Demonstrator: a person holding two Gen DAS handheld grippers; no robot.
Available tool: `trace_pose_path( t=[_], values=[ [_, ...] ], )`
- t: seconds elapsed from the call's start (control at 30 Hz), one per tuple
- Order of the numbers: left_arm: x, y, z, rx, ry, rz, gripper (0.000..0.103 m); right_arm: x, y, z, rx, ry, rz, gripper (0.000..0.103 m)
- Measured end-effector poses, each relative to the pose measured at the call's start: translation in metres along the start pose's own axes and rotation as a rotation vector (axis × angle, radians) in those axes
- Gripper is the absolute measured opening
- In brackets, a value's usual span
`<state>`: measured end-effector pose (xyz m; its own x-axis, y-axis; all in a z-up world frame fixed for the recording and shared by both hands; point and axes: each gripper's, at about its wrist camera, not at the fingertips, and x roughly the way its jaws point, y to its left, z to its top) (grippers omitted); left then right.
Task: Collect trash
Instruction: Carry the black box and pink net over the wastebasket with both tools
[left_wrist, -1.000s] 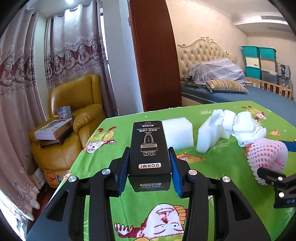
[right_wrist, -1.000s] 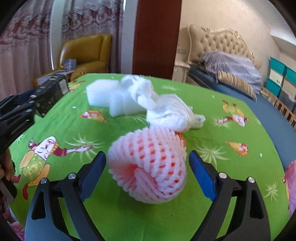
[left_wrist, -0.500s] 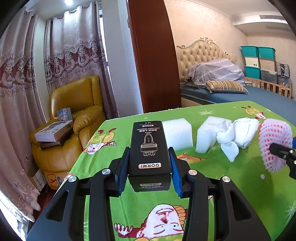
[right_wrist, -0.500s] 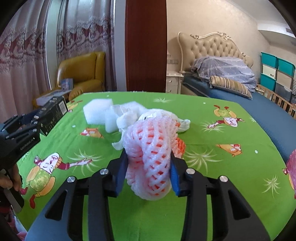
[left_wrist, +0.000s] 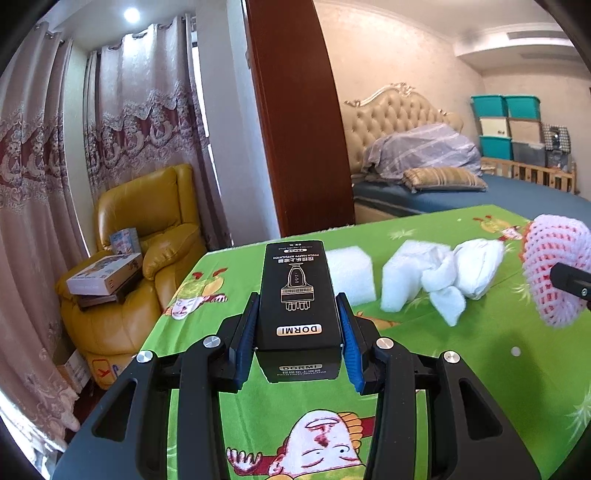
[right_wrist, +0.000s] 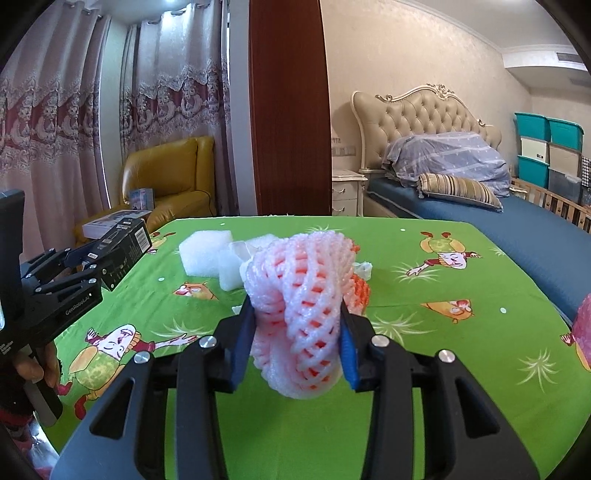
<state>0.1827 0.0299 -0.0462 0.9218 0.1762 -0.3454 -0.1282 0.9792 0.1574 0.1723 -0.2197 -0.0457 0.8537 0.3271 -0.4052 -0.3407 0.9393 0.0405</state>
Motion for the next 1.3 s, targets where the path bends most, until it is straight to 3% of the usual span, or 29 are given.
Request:
trace_pose_path(
  t=[0.3,0.63,1.3],
  values=[
    [-0.025,-0.028,-0.005,-0.039,0.025,-0.180,0.040,-0.024,-0.010,-0.008,-0.014,-0.012,-0.024,0.040],
    [-0.039,-0.064,-0.010,-0.009,0.044,-0.295,0.040,-0.054,-0.030,-0.023,-0.035,-0.029,-0.071,0.040],
    [-0.053,-0.159,-0.003,0.179,0.078,-0.491,0.040,-0.111,-0.115,-0.052,0.052,-0.072,-0.189,0.040]
  ],
)
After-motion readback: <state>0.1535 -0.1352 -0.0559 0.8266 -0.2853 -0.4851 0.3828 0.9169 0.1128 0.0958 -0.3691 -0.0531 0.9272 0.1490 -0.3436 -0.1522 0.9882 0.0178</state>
